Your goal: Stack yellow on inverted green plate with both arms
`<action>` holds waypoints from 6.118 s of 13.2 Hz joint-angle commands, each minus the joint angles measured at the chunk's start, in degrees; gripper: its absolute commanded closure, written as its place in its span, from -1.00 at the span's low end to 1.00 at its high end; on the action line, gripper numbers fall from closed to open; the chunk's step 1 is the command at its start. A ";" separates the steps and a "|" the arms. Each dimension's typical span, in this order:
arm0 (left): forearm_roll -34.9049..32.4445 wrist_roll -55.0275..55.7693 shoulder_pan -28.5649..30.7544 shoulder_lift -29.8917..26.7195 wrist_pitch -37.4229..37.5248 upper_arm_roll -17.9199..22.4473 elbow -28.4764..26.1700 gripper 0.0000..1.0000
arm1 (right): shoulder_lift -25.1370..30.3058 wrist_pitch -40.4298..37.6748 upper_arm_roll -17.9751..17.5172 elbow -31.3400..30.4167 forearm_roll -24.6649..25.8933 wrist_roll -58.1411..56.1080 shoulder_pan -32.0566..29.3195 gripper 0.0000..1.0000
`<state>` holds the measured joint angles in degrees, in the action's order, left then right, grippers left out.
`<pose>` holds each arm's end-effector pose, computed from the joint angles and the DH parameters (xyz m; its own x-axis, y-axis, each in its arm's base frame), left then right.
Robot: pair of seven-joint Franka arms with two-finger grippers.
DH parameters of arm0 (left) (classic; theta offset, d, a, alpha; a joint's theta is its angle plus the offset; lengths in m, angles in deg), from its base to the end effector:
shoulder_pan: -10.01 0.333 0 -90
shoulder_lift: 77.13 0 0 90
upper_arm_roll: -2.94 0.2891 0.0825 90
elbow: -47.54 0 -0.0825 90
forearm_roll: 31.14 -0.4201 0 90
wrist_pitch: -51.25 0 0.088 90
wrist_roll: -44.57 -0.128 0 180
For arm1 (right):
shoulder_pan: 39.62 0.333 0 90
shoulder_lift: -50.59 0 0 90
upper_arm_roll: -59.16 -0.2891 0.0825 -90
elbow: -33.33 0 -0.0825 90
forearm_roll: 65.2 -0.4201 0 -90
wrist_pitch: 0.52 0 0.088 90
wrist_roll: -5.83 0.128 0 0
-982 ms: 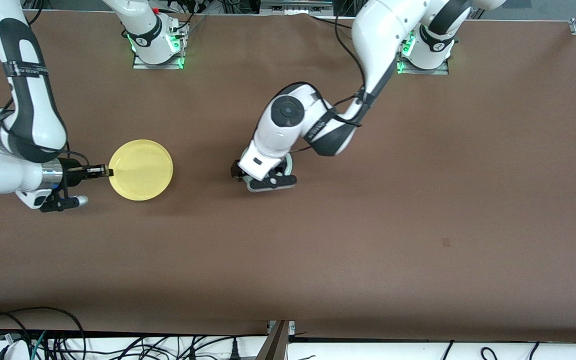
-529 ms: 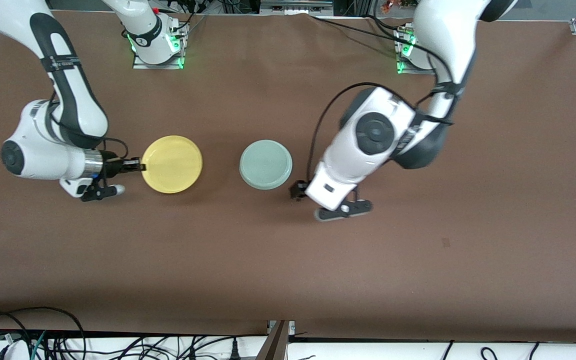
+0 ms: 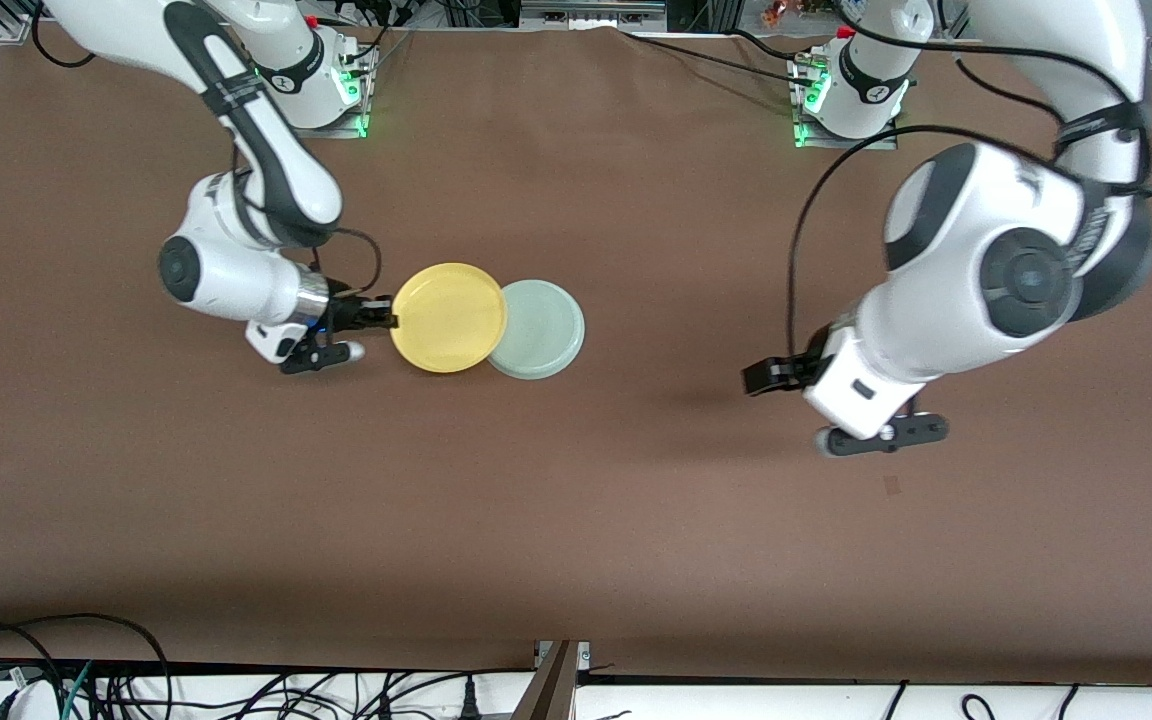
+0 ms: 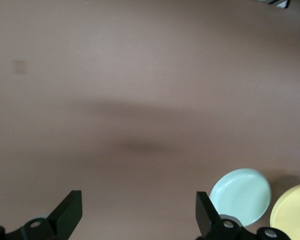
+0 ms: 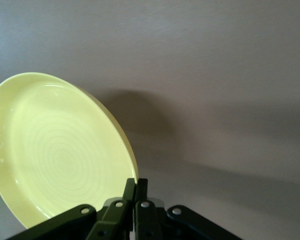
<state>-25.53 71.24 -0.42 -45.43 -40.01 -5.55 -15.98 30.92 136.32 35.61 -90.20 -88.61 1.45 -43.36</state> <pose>0.6912 -0.2235 0.4506 0.9795 0.1492 -0.1356 0.1665 -0.9778 0.1269 0.5324 0.2117 0.1726 0.9845 0.1165 -0.1308 0.0590 -0.9237 -0.3787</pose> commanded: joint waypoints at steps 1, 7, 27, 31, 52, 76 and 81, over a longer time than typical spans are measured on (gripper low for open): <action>-1.46 -10.81 6.63 -4.53 5.11 -0.21 -2.05 -1.00 | -0.54 4.91 -1.23 -1.37 -1.02 5.58 3.45 1.00; -11.49 -18.41 14.38 -15.86 3.64 -0.39 -14.77 -1.00 | -5.65 13.02 -1.23 -0.67 -1.02 12.63 9.70 1.00; -8.51 -17.53 22.82 -24.85 -5.69 -0.30 -24.64 -1.00 | -8.73 16.62 -1.15 0.74 -0.94 14.65 11.29 0.03; -8.51 -17.62 22.82 -24.58 -5.69 -0.47 -24.64 -1.00 | -6.28 16.01 -0.97 1.54 -0.58 14.31 11.12 -1.00; -8.25 -17.36 22.03 -23.97 -4.63 -1.79 -24.55 -1.00 | 2.43 -65.47 24.08 52.34 25.26 7.72 11.11 -1.00; -8.25 -17.27 21.86 -23.97 -4.72 -1.97 -24.55 -1.00 | 15.18 -65.38 22.41 43.20 26.31 5.52 8.39 -1.00; -8.34 -17.27 21.86 -23.97 -4.72 -1.97 -24.55 -1.00 | 15.18 -65.38 22.41 43.20 26.22 5.61 8.39 -1.00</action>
